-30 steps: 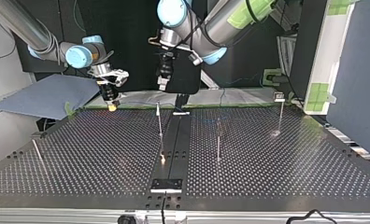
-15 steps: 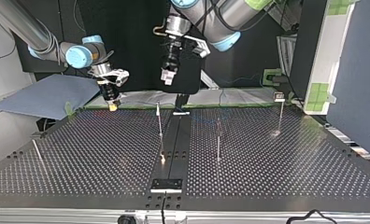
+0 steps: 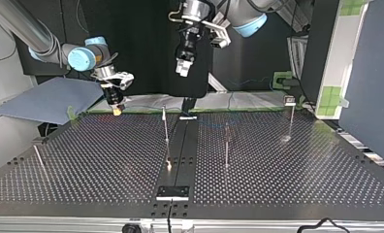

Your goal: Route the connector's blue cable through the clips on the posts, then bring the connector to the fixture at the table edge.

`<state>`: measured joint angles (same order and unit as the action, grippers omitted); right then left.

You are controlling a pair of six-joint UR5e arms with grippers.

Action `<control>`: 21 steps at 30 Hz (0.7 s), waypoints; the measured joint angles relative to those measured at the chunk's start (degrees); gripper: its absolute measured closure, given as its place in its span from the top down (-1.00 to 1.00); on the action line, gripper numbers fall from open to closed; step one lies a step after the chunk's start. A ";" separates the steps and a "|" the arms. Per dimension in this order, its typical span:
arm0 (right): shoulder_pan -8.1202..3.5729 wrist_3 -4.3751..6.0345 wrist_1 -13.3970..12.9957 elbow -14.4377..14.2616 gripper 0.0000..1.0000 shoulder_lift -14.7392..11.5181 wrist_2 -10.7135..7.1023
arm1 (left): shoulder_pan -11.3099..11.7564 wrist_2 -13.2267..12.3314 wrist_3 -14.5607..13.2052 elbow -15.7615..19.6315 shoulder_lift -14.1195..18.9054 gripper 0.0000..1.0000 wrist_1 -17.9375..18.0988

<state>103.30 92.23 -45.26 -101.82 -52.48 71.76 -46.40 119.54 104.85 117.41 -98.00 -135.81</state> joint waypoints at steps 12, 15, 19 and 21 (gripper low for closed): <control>-0.49 -0.19 1.38 0.43 -1.00 -0.05 0.81 | 0.01 -2.70 -0.90 6.19 5.88 1.00 1.66; -0.50 -0.17 1.45 0.43 -1.00 -0.05 0.83 | -0.01 -2.83 -0.95 7.47 6.23 1.00 1.72; -0.51 -0.18 1.56 0.43 -1.00 -0.05 0.84 | -0.02 -2.86 -0.81 9.16 6.10 1.00 1.75; -0.51 -0.16 1.62 0.44 -1.00 -0.05 0.83 | -0.02 -2.86 -0.75 10.14 5.88 1.00 1.83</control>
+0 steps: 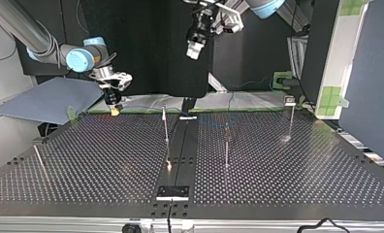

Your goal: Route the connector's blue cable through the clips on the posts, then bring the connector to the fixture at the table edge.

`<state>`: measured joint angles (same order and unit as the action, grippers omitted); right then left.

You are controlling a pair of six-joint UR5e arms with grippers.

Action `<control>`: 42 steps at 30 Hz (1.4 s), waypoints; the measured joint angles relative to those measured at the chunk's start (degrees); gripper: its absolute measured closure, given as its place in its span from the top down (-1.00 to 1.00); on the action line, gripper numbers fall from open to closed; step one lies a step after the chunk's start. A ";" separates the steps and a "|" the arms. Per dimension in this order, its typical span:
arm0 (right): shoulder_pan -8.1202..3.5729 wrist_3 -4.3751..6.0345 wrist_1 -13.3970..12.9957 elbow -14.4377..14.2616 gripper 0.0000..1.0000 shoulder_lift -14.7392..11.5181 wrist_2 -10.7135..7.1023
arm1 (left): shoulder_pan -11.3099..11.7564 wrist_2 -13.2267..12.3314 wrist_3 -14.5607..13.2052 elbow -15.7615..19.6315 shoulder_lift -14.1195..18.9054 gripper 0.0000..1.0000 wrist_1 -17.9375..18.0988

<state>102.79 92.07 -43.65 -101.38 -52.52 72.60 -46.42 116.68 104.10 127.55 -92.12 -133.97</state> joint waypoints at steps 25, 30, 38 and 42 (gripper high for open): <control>-2.00 2.97 2.97 0.32 -1.00 -7.38 3.62 | 0.49 0.22 -0.13 12.08 -6.58 1.00 9.40; -2.25 3.45 2.98 0.39 -1.00 -9.72 3.77 | 0.45 0.13 -0.14 14.63 -6.58 1.00 9.93; -3.46 2.31 5.13 2.34 -1.00 -13.57 6.92 | 0.38 0.37 -0.36 16.33 -6.56 1.00 10.11; -3.82 0.06 7.50 4.56 -1.00 -14.49 9.38 | 0.55 0.41 -0.82 16.37 -6.56 1.00 10.12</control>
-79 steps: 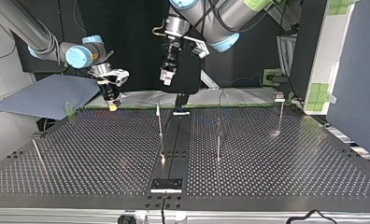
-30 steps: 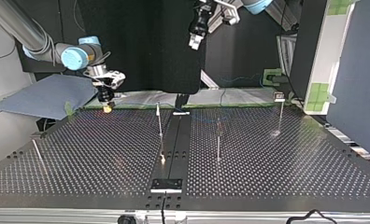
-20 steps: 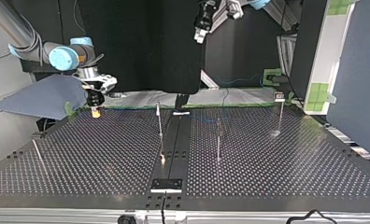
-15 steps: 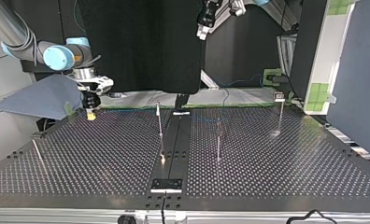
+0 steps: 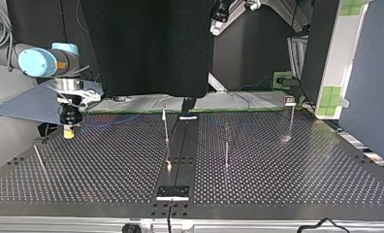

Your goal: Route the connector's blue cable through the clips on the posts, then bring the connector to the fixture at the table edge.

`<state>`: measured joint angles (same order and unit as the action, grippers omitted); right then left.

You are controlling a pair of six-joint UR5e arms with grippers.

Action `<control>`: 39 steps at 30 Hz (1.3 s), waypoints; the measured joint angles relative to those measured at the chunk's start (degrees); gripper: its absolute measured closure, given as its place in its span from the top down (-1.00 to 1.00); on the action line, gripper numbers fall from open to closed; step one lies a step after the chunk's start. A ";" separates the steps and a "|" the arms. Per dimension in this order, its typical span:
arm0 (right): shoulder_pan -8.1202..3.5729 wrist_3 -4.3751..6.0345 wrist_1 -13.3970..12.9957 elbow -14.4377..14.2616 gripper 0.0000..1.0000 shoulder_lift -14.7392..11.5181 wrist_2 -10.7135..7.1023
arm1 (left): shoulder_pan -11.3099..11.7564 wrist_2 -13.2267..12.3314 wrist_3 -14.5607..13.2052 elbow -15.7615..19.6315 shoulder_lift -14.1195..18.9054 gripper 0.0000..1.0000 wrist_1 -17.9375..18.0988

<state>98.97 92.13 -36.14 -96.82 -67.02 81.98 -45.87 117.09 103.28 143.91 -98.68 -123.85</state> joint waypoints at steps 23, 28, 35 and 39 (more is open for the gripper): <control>-3.19 -9.84 11.63 4.47 -1.00 -0.04 9.50 | 0.71 0.12 -0.58 0.00 -0.01 1.00 -0.25; -4.25 -9.66 14.34 4.47 -1.00 -0.02 7.26 | 0.84 0.72 -0.63 0.01 0.00 1.00 -0.22; -5.73 -9.09 16.06 4.48 -1.00 -0.01 3.64 | 1.22 1.22 -0.63 0.00 -0.01 1.00 -0.12; -6.75 -8.37 15.77 4.48 -1.00 -0.01 1.69 | 1.45 1.25 -0.63 -0.03 -0.01 1.00 -0.06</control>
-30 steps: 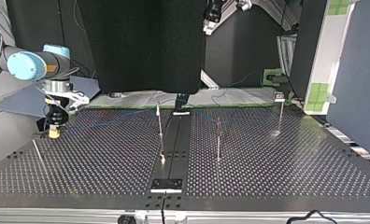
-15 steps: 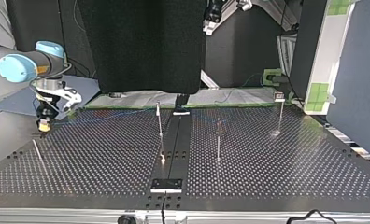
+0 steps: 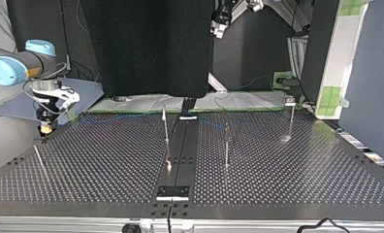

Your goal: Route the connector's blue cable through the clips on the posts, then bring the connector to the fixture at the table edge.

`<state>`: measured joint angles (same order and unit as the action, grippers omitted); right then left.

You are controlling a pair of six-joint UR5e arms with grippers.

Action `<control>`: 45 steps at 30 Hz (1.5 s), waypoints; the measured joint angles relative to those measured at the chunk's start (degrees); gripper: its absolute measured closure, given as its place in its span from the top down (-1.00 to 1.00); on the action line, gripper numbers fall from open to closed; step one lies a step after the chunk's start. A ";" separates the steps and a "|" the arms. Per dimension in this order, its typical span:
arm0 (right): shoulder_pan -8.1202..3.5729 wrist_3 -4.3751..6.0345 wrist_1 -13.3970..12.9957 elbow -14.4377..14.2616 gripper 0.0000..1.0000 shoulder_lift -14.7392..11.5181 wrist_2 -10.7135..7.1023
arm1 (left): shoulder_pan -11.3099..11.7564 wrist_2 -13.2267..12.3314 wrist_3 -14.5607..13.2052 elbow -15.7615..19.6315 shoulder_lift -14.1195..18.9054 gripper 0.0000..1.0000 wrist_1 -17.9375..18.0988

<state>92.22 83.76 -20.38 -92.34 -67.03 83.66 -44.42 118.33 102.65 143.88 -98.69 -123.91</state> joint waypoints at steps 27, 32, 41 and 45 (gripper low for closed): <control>-6.76 3.63 -5.41 0.66 -1.00 0.07 -13.19 | 1.47 0.16 -2.16 -1.66 -0.02 1.00 -4.75; -7.37 3.26 -5.18 1.18 -1.00 0.17 -15.58 | 1.51 0.55 -2.33 -1.69 -0.02 1.00 -5.36; -7.59 2.05 -4.09 2.71 -1.00 2.41 -20.16 | 1.55 0.65 -2.43 -1.70 -0.01 1.00 -5.50; -7.60 2.70 -4.74 3.03 -1.00 2.95 -22.06 | 1.56 0.69 -2.61 -1.69 -0.02 1.00 -5.74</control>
<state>84.63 86.47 -25.11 -89.31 -64.08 61.60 -42.86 119.03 100.04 142.19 -98.71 -129.66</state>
